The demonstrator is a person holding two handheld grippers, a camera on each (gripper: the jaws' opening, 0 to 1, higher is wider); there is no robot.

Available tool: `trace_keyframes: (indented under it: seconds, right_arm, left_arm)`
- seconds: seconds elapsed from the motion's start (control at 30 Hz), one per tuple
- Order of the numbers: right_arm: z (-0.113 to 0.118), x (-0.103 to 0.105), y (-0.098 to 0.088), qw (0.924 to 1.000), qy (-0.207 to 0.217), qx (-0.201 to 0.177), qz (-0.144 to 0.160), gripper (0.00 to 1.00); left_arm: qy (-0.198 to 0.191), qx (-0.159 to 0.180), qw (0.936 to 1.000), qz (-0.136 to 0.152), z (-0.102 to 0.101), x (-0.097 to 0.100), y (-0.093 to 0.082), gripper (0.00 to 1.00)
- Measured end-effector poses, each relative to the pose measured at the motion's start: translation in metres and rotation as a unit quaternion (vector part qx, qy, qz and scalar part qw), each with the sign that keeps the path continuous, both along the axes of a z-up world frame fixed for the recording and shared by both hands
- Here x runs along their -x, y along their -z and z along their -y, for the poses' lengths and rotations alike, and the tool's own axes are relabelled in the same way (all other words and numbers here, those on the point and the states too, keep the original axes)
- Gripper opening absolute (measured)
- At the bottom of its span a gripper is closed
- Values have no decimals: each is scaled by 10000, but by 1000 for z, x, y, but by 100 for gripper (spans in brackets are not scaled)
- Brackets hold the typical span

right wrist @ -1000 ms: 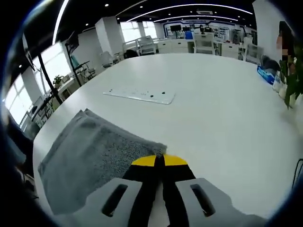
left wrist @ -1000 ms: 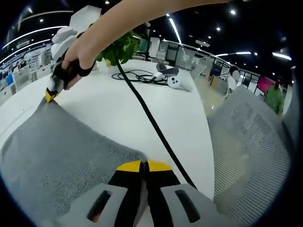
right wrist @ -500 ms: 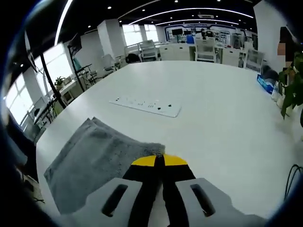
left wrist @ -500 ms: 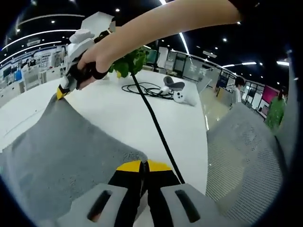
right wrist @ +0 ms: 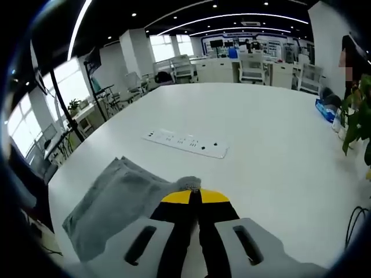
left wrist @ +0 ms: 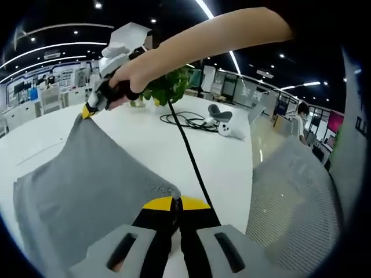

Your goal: Fold the towel on the table until its edges align and the towel forms a compact rectangular stack.

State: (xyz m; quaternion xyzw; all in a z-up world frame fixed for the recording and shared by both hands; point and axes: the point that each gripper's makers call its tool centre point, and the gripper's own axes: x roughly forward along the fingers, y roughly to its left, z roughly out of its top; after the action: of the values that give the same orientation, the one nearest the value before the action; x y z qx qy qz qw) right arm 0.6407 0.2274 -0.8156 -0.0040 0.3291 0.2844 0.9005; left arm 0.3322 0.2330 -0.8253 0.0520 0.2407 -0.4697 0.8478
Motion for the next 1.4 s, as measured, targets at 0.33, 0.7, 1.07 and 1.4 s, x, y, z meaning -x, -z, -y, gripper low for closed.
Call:
trace_keyframes:
  seconds: [0.33, 0.7, 1.07, 1.4]
  right_arm:
    - [-12, 1, -12, 10000, -39, -20, 51, 1]
    - [-22, 1, -21, 10000, -49, -44, 74, 1]
    - [-35, 1, -26, 9999, -46, -114, 58, 1]
    - [-53, 3, -36, 9998, -81, -155, 91, 1]
  left_arm:
    - [-202, 67, 9997, 142, -12, 1, -13, 2]
    - [-331, 140, 9991, 232, -20, 1, -23, 2]
    - [-610, 167, 9976, 263, -38, 2, -28, 3]
    - [-802, 188, 9960, 332, -54, 3, -36, 3]
